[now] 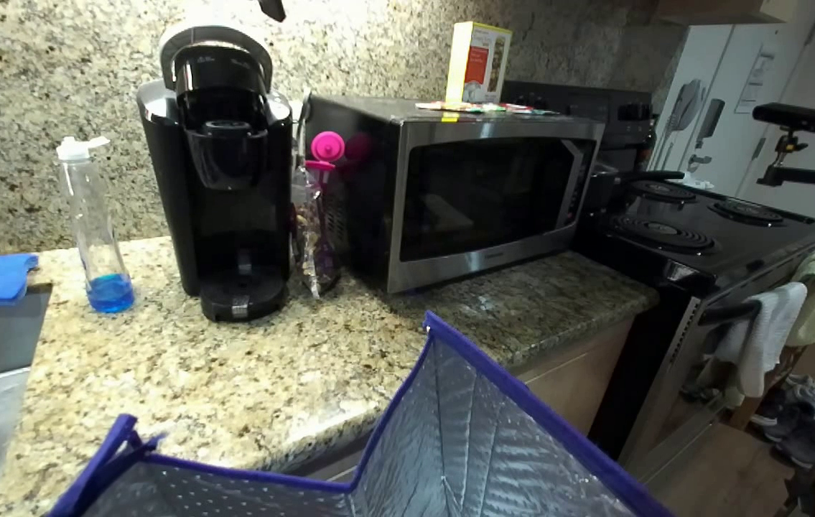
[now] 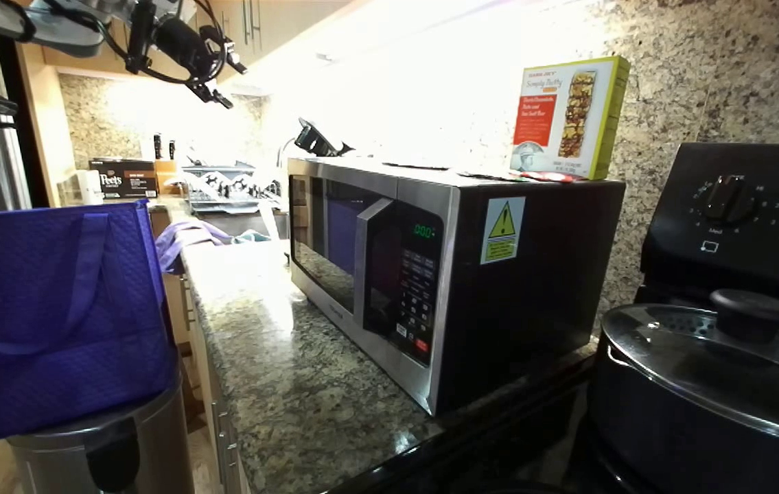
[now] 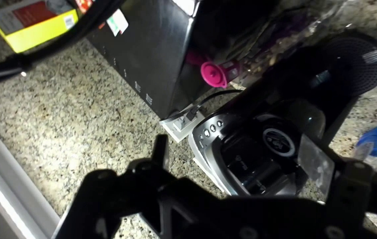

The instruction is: Close the microwave door, remove the pink object from the top of the microwave, open the coffee maker

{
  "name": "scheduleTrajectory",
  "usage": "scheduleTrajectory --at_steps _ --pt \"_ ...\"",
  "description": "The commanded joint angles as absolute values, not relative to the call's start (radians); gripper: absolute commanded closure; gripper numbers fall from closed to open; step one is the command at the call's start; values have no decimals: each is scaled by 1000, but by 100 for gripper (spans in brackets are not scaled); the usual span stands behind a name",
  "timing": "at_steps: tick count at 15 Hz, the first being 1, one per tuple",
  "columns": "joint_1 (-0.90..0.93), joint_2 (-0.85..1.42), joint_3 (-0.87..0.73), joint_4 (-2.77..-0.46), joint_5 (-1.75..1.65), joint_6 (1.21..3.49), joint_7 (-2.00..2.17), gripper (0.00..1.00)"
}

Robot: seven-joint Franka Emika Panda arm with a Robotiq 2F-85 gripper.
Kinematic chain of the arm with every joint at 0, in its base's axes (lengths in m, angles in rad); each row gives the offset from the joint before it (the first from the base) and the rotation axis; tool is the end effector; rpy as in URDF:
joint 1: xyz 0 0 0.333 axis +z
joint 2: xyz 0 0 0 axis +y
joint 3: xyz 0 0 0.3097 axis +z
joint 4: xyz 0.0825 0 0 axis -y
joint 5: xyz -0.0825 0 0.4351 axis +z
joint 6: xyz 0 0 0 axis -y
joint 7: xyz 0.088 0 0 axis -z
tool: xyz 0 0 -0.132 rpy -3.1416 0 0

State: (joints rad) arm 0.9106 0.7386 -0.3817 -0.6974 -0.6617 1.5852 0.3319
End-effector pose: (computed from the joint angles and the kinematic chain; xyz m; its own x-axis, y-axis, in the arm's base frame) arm 0.6453 0.4450 0.5978 0.8139 0.4014 0.4200 0.0063 -0.7291 0.6844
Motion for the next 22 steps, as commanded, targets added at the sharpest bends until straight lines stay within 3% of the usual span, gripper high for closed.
scheduleTrajectory --at_steps 1,9,18,19,22 --pt "984 601 -352 -881 -610 1540 544 0" --pt "1097 329 -343 -1235 -644 1628 855 0" --pt "1150 -63 -338 -1637 -872 1846 870 0" --pt "999 -110 -178 -1676 -909 1858 875 0" --pt "846 -252 -52 -1825 -916 1927 885 0"
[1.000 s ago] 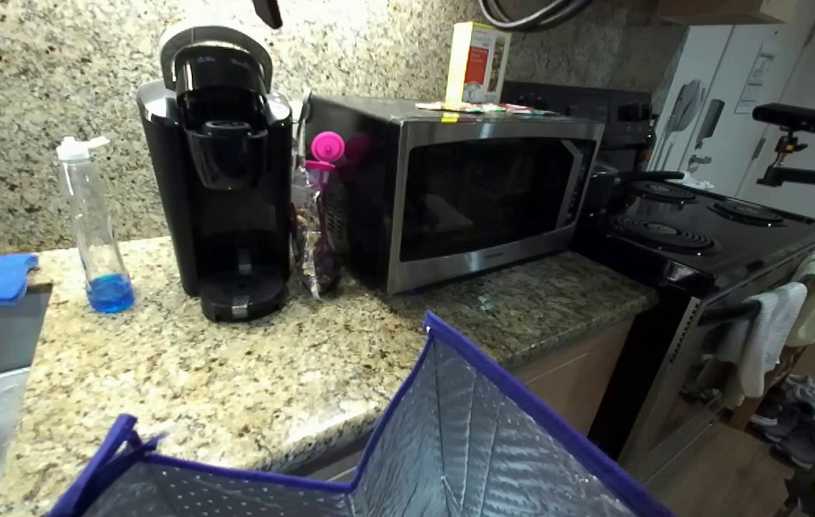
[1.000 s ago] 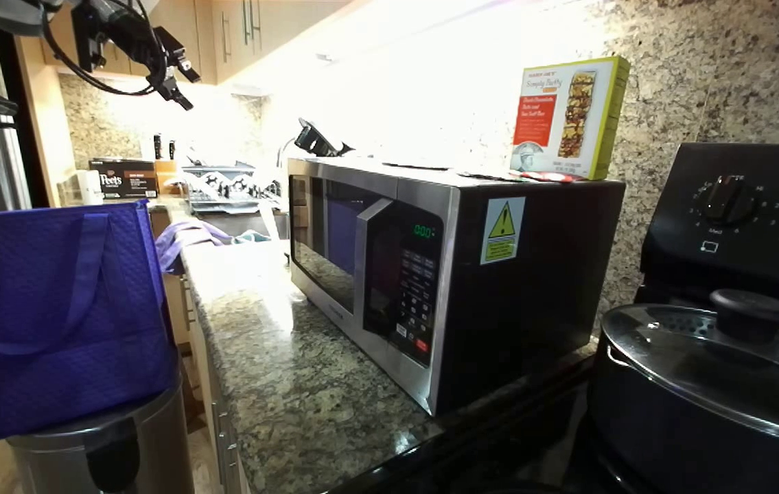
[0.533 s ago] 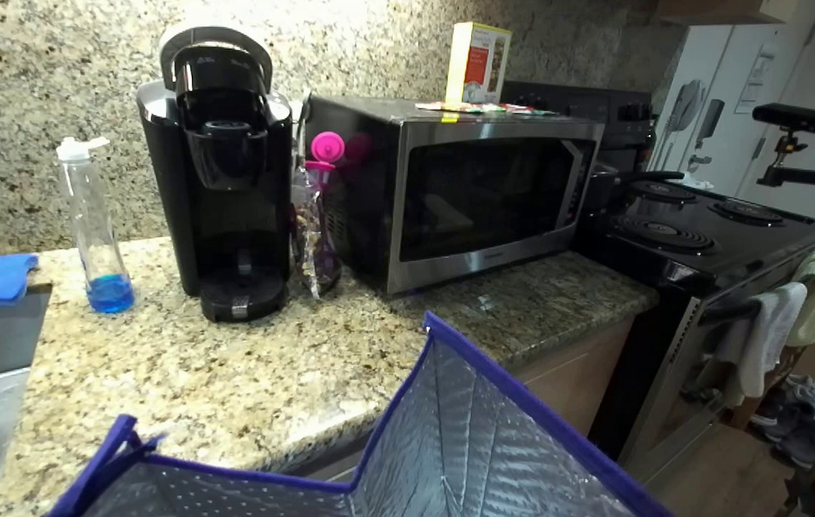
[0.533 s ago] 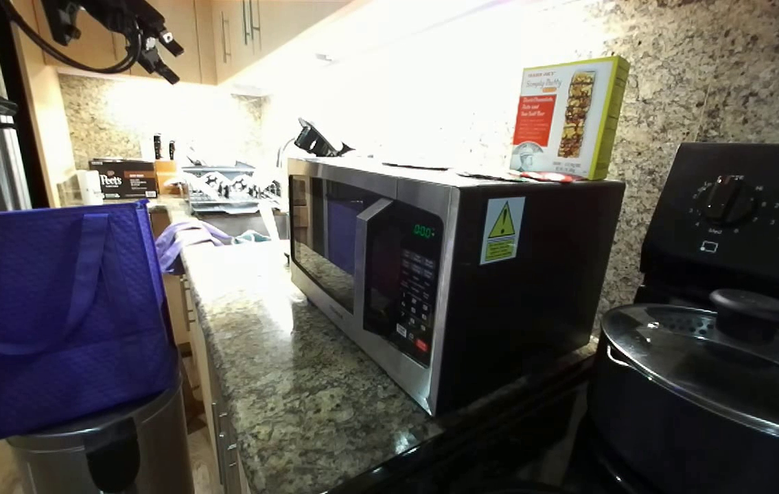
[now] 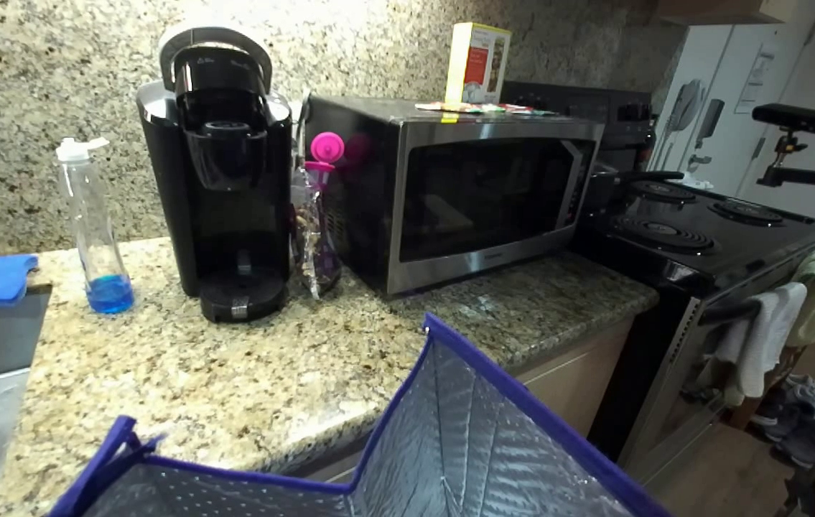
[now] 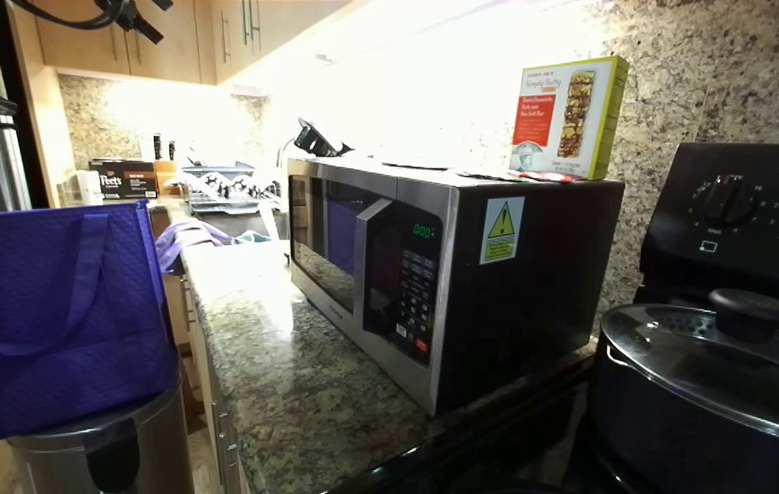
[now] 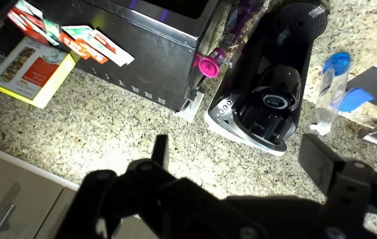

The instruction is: Close the microwave door, remove the pink object from the top of the microwave, open the coffee maker

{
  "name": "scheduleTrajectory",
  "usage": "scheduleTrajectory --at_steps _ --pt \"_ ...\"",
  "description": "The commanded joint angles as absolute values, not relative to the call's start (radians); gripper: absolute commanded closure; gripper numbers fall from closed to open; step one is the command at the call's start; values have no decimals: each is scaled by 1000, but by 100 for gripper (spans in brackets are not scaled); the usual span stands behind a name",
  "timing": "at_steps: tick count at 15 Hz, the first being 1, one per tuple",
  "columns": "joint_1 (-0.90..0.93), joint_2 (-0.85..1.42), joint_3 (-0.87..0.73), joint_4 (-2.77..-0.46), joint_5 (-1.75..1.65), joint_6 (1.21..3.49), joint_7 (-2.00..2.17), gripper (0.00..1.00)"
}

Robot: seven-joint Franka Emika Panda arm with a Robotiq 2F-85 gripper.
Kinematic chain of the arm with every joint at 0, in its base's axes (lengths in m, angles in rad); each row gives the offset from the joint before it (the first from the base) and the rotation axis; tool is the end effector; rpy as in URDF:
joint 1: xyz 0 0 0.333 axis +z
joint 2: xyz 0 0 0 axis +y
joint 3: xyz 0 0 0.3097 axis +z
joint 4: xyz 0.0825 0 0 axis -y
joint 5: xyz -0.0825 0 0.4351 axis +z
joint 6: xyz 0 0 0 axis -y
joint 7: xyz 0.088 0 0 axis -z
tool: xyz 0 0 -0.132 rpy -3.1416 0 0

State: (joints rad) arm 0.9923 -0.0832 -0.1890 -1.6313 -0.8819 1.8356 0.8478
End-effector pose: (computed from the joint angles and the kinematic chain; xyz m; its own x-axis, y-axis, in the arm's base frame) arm 0.4859 0.3804 0.6750 0.6877 0.2036 0.6969 -0.0917 -0.9278 0.3616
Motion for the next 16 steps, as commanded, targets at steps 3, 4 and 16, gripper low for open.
scheduleTrajectory --at_steps 3,4,16 --pt "707 -408 37 -1985 -805 2028 673 0" --pt "671 -462 51 -2043 -754 2060 611 0" --pt "418 -977 -212 -2566 -477 1919 -149 0"
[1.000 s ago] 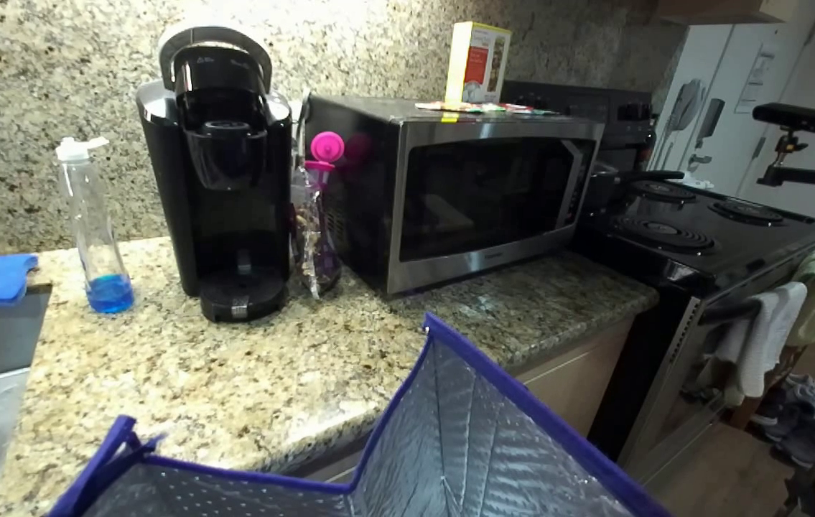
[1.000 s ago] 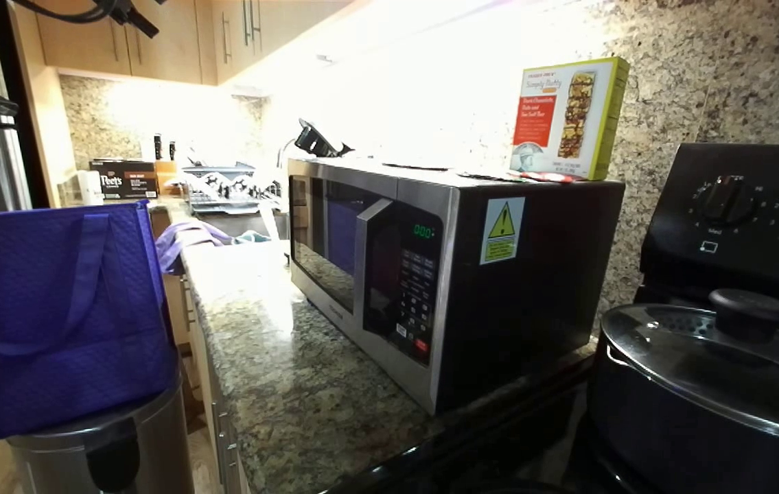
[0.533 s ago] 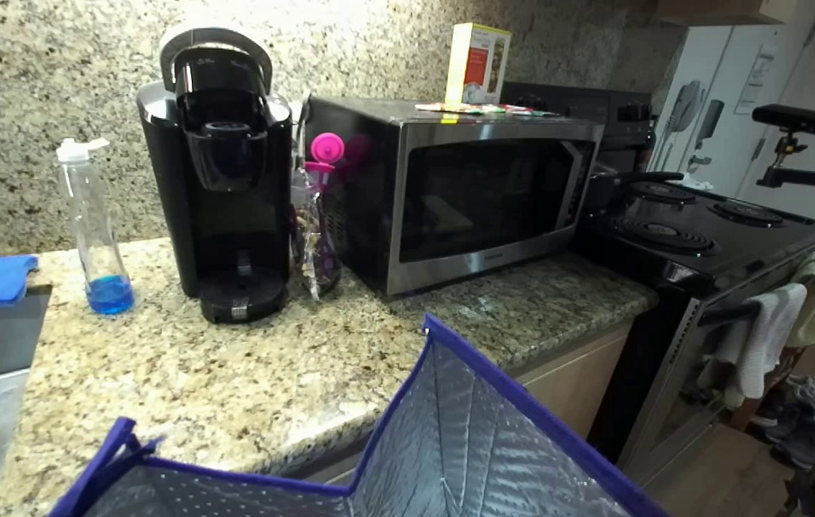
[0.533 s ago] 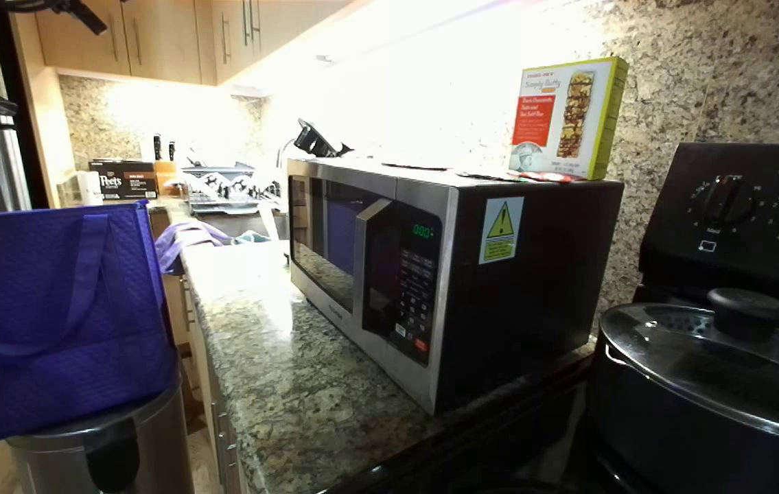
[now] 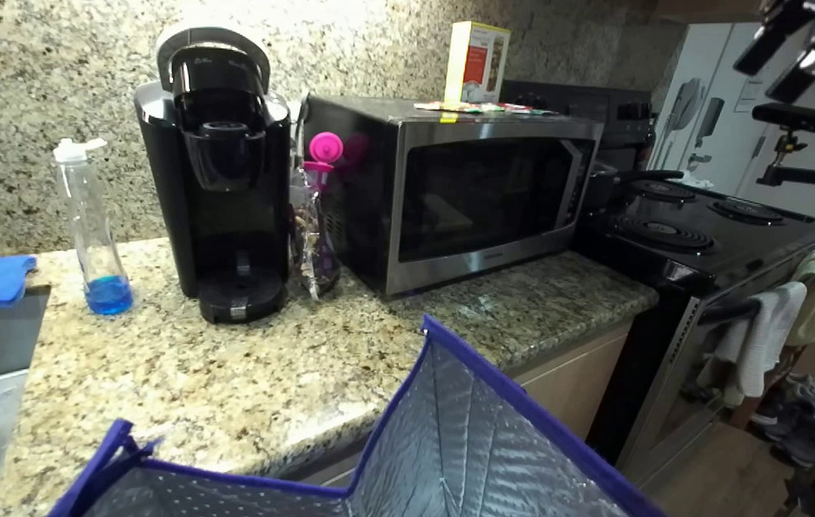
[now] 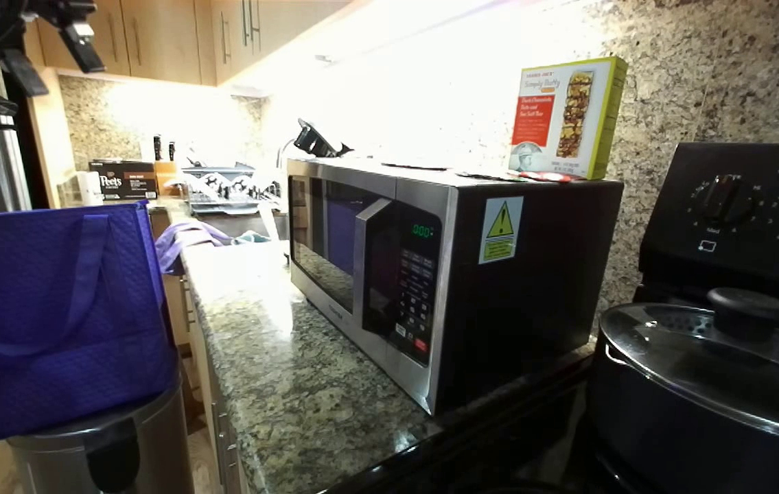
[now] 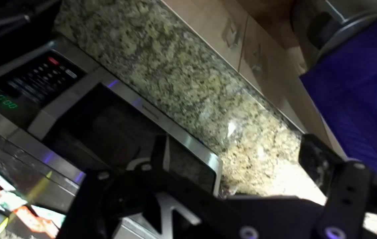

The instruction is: Close the microwave door, remove the pink object from the top of the microwave, open the coffee maker

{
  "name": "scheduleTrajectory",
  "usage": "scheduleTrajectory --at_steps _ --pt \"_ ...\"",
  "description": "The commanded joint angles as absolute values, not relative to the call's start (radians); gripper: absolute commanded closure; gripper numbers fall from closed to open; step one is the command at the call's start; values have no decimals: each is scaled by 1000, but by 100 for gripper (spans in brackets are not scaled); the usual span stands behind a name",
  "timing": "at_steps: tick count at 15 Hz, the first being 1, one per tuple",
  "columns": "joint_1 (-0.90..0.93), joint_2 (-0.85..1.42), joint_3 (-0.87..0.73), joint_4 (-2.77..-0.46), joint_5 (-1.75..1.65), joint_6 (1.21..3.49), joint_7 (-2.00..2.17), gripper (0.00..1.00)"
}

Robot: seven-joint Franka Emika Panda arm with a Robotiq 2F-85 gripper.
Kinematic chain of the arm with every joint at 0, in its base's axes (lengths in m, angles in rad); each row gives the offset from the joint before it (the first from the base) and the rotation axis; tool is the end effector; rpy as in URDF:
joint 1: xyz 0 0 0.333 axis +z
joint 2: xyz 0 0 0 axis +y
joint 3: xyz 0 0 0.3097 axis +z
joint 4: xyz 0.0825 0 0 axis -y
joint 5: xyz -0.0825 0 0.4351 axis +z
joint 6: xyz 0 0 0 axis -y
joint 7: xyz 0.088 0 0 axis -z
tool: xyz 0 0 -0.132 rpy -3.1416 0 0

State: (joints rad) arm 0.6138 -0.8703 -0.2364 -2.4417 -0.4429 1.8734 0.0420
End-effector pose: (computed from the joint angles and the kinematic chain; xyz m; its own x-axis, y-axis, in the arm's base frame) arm 0.3776 0.0901 0.5708 0.8409 0.4602 0.2848 0.3991 -0.8827 0.2481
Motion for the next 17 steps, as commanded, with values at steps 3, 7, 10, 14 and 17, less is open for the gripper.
scheduleTrajectory --at_steps 3,7,10,14,17 --pt "291 -942 -181 -2560 -428 1970 -243 0" --pt "222 -997 -196 -2612 -460 2014 -327 0" --pt "229 -997 -193 -2612 -461 2014 -328 0" --pt "230 -996 -193 -2612 -461 2014 -328 0" --pt "230 -996 -193 -2612 -461 2014 -328 0"
